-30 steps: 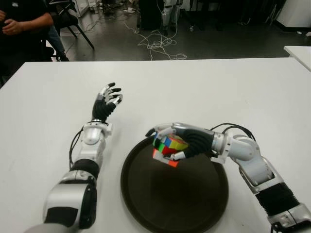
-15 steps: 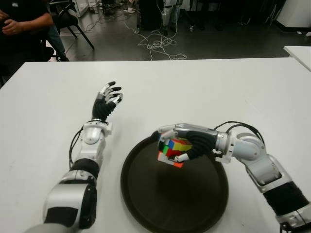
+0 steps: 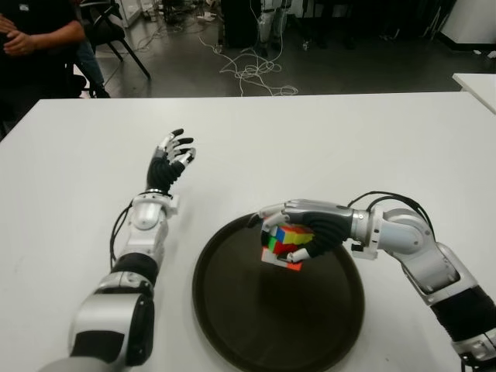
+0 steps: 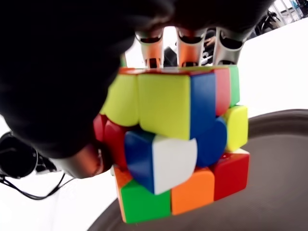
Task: Pick up the Rubik's Cube and put it in the plate
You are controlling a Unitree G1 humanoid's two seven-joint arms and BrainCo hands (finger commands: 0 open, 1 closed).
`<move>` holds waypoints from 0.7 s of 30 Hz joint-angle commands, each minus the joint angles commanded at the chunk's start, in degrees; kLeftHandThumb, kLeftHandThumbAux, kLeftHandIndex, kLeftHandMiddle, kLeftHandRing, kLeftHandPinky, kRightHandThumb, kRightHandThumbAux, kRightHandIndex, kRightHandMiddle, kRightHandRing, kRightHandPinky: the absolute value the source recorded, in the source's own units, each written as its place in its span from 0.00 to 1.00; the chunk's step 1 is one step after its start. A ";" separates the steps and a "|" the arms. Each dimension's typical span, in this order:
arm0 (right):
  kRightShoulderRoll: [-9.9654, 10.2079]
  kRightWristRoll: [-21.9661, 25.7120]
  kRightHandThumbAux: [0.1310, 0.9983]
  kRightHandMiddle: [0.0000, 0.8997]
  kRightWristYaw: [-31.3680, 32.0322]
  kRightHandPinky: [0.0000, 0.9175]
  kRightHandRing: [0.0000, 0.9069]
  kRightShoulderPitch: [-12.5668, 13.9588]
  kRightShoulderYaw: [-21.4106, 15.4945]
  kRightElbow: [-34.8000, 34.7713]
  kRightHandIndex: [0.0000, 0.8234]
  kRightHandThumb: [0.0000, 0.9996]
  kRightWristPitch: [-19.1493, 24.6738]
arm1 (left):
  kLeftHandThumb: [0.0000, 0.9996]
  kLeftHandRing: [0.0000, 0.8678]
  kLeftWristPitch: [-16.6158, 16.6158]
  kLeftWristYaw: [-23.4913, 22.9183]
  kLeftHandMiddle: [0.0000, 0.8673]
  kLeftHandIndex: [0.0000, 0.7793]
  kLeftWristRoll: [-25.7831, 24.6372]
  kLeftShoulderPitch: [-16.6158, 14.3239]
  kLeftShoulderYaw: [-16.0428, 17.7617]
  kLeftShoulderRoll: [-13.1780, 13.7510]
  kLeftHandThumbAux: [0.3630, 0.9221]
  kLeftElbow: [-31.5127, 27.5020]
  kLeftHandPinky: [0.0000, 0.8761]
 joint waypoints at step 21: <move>-2.09 8.57 0.68 0.00 11.88 0.00 0.00 -3.07 0.73 1.25 0.00 0.00 2.68 | 0.34 0.32 0.46 -0.57 0.31 0.21 -0.78 0.01 0.28 -0.43 0.55 -0.19 0.35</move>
